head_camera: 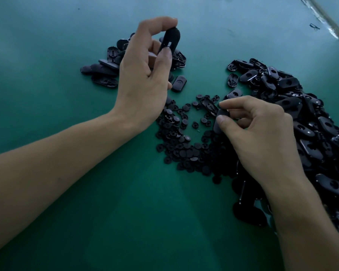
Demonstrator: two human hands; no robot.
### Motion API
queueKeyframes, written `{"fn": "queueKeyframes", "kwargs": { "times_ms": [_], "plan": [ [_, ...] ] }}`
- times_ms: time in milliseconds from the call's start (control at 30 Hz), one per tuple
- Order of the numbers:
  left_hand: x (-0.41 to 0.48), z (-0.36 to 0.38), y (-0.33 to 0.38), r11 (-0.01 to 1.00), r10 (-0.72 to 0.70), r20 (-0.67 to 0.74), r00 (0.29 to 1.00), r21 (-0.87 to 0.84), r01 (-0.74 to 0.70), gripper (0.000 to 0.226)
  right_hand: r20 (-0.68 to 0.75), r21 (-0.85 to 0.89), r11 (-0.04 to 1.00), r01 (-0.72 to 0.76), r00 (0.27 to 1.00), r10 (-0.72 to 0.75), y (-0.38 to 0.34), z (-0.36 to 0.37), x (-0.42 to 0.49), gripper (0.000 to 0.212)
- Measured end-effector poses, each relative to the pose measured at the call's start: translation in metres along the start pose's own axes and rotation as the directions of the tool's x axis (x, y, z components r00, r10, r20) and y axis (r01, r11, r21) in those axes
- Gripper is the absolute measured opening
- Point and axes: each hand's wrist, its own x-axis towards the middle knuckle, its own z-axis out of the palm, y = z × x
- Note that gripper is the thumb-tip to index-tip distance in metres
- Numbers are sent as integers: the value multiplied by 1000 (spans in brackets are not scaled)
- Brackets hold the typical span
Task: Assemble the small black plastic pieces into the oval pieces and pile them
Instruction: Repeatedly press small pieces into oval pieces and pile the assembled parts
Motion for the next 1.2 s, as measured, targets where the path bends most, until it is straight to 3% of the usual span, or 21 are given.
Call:
{"fn": "queueKeyframes", "kwargs": {
  "times_ms": [500, 733, 900, 1200],
  "plan": [
    [0, 2, -1, 1000, -19, -6, 1000, -17, 19, 30, 8, -63, 998, 13, 1000, -12, 3, 1, 0, 21],
    [0, 3, -1, 999, -33, -9, 999, -33, 33, 30, -32, -83, 996, 32, 999, -35, 0, -1, -2, 5],
    [0, 3, 0, 998, -38, -5, 999, -41, 38, 31, 80, -34, 999, -11, 997, 13, -4, -4, -4, 19],
    [0, 2, 0, 998, -40, 2, 999, -39, 41, 32, 111, -42, 999, -7, 994, 12, 0, -5, -2, 10]
  ]
}}
